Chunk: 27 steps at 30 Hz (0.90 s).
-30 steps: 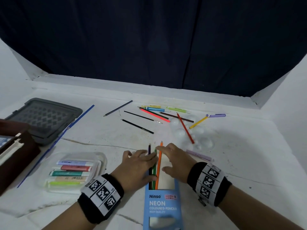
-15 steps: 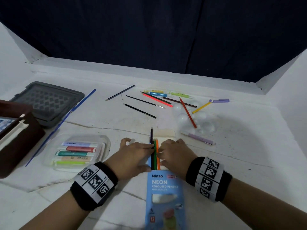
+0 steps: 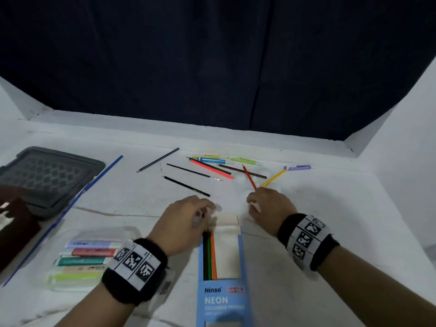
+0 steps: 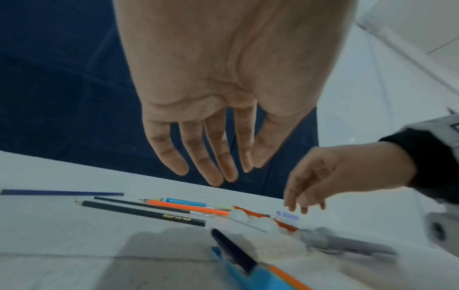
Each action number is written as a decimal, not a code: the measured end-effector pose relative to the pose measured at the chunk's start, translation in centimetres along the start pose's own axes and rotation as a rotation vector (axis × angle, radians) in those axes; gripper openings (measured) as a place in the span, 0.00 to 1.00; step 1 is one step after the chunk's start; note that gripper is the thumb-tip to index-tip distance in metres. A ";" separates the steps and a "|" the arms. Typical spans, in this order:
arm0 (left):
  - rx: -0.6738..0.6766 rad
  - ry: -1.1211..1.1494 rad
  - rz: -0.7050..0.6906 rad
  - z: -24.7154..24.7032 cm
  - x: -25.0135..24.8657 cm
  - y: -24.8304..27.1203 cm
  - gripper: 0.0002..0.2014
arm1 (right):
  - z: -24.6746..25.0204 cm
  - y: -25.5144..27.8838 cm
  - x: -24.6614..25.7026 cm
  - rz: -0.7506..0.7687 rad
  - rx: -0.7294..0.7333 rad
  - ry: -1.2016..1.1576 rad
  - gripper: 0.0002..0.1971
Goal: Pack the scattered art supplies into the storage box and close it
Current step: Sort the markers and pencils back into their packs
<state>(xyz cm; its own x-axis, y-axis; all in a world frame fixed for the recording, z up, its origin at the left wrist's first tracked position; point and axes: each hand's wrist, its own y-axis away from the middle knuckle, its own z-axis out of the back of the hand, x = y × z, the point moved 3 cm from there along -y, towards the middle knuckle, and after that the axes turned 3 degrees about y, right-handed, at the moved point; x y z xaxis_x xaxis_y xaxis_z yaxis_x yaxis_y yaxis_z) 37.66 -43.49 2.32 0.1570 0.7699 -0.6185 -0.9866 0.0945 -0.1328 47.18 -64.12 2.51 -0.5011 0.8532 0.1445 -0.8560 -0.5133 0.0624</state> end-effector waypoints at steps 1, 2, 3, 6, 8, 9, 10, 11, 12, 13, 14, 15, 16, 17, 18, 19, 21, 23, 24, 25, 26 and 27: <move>-0.042 -0.001 0.044 0.1 0.5 -1.2 0.13 | -0.3 -0.9 -1.0 -0.039 0.040 0.025 0.14; -0.049 -0.017 0.102 0.0 1.2 -2.4 0.14 | -0.5 -1.7 -1.8 -0.058 0.084 0.061 0.15; -0.017 -0.050 0.161 -0.1 1.9 -3.6 0.15 | -0.8 -2.4 -2.3 -0.065 0.123 0.094 0.14; 0.127 -0.147 0.340 -0.3 2.8 -6.3 0.24 | -1.4 -4.0 -2.8 -0.067 0.193 0.141 0.16; 0.163 -0.205 0.401 -0.3 2.9 -7.5 0.34 | -1.8 -4.8 -2.8 -0.068 0.200 0.175 0.16; 0.194 -0.261 0.414 -0.4 3.1 -8.0 0.35 | -2.0 -5.2 -2.7 -0.072 0.202 0.183 0.16; 0.217 -0.319 0.430 -0.6 3.5 -8.3 0.34 | -2.2 -5.5 -2.7 -0.079 0.203 0.190 0.16; 0.231 -0.361 0.441 -0.8 3.9 -8.6 0.33 | -2.4 -5.9 -2.7 -0.086 0.201 0.200 0.16; 0.238 -0.383 0.450 -1.0 4.1 -8.8 0.32 | -2.4 -6.2 -2.7 -0.092 0.197 0.207 0.16; 0.230 -0.386 0.453 -1.0 4.2 -8.9 0.29 | -2.5 -6.5 -2.7 -0.095 0.198 0.209 0.16; 0.202 -0.380 0.457 -0.8 4.0 -8.9 0.23 | -2.5 -6.7 -2.8 -0.099 0.196 0.190 0.16; 0.176 -0.390 0.452 -0.7 3.9 -8.9 0.16 | -2.4 -6.9 -2.9 -0.102 0.196 0.161 0.16; 0.154 -0.389 0.461 -0.6 3.8 -8.8 0.12 | -2.3 -7.1 -3.0 -0.110 0.202 0.124 0.16; 0.124 -0.387 0.465 -0.5 4.0 -8.8 0.11 | -2.2 -7.3 -3.2 -0.120 0.199 0.074 0.15; 0.104 -0.385 0.467 -0.5 4.3 -8.7 0.10 | -2.1 -7.4 -3.4 -0.135 0.185 0.013 0.14; 0.088 -0.382 0.459 -0.4 4.7 -8.7 0.10 | -2.0 -7.6 -3.5 -0.151 0.157 -0.037 0.12; 0.069 -0.361 0.440 -0.4 4.9 -8.5 0.08 | -1.9 -7.7 -3.8 -0.184 0.112 -0.110 0.11; 0.038 -0.334 0.411 -0.3 4.6 -8.3 0.07 | -1.9 -7.6 -3.6 -0.199 0.117 -0.149 0.11; 0.020 -0.303 0.413 -0.2 4.5 -8.2 0.07 | -1.9 -7.6 -3.4 -0.203 0.112 -0.157 0.11; 0.011 -0.268 0.426 -0.1 4.4 -8.1 0.07 | -1.8 -7.5 -3.2 -0.208 0.096 -0.155 0.13; 0.003 -0.237 0.432 0.0 4.4 -8.0 0.07 | -1.7 -7.5 -3.1 -0.211 0.073 -0.157 0.15; -0.001 -0.210 0.441 0.2 4.6 -7.9 0.07 | -1.6 -7.4 -3.0 -0.212 0.050 -0.164 0.16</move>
<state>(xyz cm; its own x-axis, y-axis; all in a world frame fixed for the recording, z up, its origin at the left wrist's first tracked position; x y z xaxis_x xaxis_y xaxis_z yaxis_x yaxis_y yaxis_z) 46.19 -40.60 0.70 -0.2880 0.8473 -0.4462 -0.9571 -0.2696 0.1060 54.82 -62.74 0.08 -0.2804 0.9179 0.2809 -0.9302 -0.3320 0.1563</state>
